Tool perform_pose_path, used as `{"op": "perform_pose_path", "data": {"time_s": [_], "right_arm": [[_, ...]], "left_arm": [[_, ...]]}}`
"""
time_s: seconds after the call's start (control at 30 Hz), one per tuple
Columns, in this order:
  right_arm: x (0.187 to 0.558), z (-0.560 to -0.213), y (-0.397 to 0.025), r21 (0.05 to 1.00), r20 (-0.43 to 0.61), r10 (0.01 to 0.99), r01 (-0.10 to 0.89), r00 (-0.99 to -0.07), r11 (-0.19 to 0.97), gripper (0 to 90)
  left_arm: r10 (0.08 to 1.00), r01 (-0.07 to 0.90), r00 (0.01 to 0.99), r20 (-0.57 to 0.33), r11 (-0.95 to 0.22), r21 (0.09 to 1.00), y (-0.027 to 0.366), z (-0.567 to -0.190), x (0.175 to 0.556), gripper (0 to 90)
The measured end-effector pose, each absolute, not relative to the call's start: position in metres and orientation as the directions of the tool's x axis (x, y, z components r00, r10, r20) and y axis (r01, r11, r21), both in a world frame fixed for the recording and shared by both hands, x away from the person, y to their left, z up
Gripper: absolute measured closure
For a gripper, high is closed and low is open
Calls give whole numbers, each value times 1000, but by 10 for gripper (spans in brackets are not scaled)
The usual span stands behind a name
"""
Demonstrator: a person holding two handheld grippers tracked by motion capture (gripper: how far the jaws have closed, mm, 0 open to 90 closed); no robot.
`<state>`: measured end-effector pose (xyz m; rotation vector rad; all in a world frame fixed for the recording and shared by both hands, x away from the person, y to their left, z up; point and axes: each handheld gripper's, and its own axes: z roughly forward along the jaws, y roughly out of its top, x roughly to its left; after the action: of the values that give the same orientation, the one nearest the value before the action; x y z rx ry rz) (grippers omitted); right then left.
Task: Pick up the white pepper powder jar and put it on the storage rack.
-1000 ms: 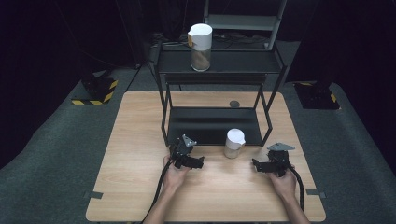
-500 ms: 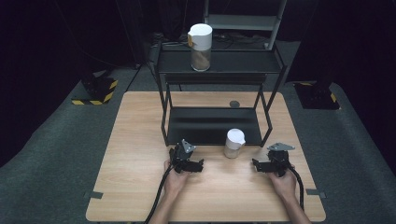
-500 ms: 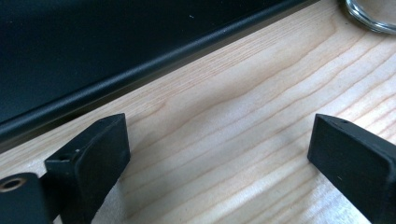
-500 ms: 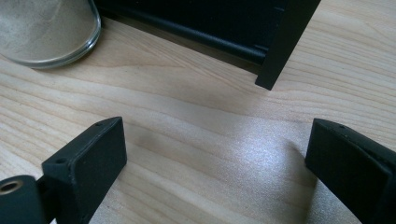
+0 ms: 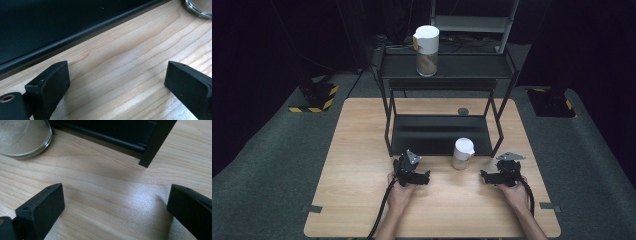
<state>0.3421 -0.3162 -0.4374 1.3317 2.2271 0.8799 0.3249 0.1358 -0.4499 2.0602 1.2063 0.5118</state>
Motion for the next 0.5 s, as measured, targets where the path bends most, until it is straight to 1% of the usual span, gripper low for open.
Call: {"op": "perform_pose_path", "data": {"time_s": [0.07,0.23,0.37,0.5], "right_arm": [[344,-433,-312,677,-24,884,643,-468,358,25],[344,-428,-307,681,17,841,622,-541,386,28],[342,-422,-292,683,-15,810,585,-586,436,29],[346,-418,-287,699,26,795,580,-605,418,35]], "left_arm": [[870,601,492,-8,-334,726,136,-450,325,62],[870,601,492,-7,-333,726,136,-450,325,62],[870,601,492,-8,-333,726,136,-450,325,62],[870,601,492,-7,-334,727,136,-450,325,62]]}}
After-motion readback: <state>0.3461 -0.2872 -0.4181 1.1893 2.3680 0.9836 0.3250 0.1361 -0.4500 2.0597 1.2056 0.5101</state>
